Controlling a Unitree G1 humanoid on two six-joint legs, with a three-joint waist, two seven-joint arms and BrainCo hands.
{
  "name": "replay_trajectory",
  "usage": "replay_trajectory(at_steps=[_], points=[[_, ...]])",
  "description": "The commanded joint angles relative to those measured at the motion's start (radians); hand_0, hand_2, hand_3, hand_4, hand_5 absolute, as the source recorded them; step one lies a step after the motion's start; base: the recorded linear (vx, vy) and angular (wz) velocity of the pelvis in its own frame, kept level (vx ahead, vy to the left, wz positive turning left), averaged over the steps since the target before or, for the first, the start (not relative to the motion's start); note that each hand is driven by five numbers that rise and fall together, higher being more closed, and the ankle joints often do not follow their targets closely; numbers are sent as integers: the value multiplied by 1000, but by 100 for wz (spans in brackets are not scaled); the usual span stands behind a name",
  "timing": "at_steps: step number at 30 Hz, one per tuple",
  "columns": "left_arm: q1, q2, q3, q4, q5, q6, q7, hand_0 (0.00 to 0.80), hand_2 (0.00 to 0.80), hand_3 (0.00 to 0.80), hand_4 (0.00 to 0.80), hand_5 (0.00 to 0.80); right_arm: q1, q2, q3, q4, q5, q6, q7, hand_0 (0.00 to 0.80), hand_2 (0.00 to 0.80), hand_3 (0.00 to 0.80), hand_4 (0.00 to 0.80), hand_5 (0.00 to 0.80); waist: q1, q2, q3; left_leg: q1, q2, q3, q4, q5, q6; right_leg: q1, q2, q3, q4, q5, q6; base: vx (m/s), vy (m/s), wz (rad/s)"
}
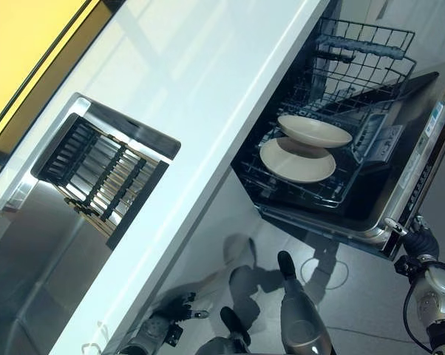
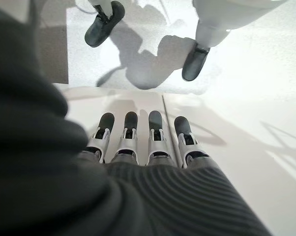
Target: Take plates into dishwasher
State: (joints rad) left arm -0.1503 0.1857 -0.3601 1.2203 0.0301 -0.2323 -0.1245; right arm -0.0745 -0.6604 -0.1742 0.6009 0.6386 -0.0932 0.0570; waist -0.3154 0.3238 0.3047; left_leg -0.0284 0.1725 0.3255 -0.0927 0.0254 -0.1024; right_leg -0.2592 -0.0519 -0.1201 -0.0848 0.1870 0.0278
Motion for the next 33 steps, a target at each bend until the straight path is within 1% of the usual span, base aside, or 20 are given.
replay_trajectory(at_steps=[1,7,11,16,22,28,33], points=[[-67,88,36,34,30,-6,19,0,0,0,0,0,-195,145,224,-220,-109,-4,204,0,0,0,0,0,61,-162,-66,66,-41,4,25,15,-29,82,-42,22,13,-112,11,24,-14,-4],[-77,88,39,40,43,4,16,0,0,0,0,0,-226,153,295,-261,-186,45,251,0,0,0,0,0,80,-190,-71,61,-35,-12,35,17,-29,94,-39,15,14,-114,9,22,-16,-1],[-83,85,40,44,44,12,15,0,0,0,0,0,-262,157,337,-261,-222,65,263,0,0,0,0,0,98,-206,-74,60,-31,-25,40,21,-30,105,-37,7,12,-115,7,51,-21,4],[-88,81,37,43,44,30,13,0,0,0,0,0,-339,157,386,-243,-228,95,253,0,0,0,0,0,134,-230,-77,54,-28,-49,43,26,-30,123,-40,-16,11,-116,6,72,-17,3],[-94,77,21,23,15,77,14,0,0,0,0,0,-420,158,421,-217,-237,129,256,0,0,0,0,0,170,-248,-79,50,-28,-80,40,26,-24,139,-46,-37,18,-121,5,94,11,3],[-71,84,10,4,-3,80,17,0,0,0,0,0,-468,153,444,-210,-230,131,269,0,0,0,0,0,204,-262,-75,42,-34,-119,38,25,-14,149,-53,-48,38,-131,2,88,32,23],[-50,93,8,-14,-15,74,18,0,0,0,0,0,-497,156,459,-211,-232,120,275,0,0,0,0,0,228,-269,-68,37,-39,-137,34,24,-8,153,-60,-62,50,-136,2,58,45,25]])
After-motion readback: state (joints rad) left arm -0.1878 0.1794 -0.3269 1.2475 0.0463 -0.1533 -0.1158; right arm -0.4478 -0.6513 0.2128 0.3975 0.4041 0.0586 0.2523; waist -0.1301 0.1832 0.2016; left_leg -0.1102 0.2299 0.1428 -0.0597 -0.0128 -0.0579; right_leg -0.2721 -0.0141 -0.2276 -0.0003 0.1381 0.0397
